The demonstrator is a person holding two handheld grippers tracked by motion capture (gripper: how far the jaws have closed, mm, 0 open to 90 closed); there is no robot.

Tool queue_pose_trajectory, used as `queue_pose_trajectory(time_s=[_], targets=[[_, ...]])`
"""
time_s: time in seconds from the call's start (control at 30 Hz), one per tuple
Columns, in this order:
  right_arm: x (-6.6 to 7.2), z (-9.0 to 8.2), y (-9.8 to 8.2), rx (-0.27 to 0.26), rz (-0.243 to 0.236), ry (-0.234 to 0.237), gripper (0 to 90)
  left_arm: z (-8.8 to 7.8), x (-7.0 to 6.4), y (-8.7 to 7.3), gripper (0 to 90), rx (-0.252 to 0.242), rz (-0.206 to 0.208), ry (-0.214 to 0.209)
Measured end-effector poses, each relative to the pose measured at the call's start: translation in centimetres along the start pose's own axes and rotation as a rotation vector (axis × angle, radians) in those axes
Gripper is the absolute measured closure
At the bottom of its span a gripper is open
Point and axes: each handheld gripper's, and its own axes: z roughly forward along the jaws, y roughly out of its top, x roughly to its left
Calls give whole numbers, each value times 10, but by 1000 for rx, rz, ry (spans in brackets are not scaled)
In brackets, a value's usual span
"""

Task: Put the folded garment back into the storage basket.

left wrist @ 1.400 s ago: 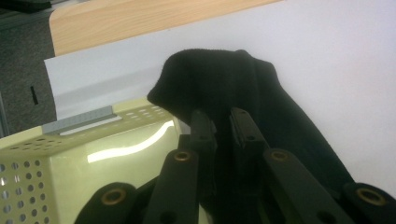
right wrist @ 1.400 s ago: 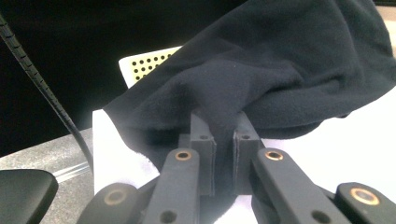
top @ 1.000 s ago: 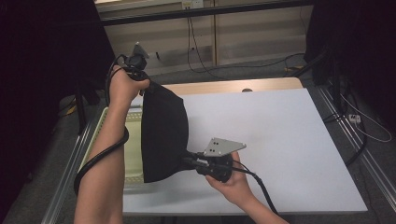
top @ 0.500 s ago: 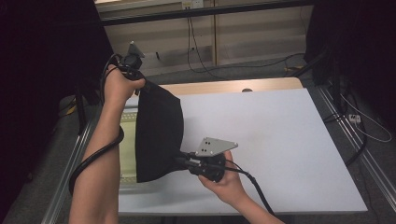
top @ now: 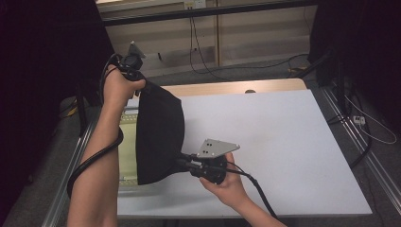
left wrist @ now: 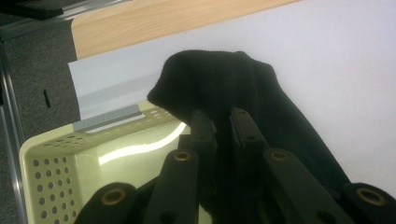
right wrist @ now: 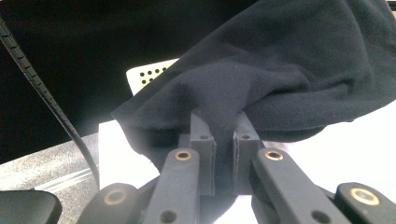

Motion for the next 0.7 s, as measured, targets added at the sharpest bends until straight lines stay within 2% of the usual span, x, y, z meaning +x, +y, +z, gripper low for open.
queue_pose_trajectory(time_s=[0.07,0.27,0.4,0.7], targets=[[0,1,0,-3,4,3,827,1,3,0,818,-1,-14,-13],[1,5,-1,-3,5,6,827,1,8,-3,818,4,-19,2],[1,7,0,-4,11,6,828,3,10,-4,818,-1,-23,-8],[4,14,2,-8,5,19,828,0,16,-7,817,-3,-28,2]])
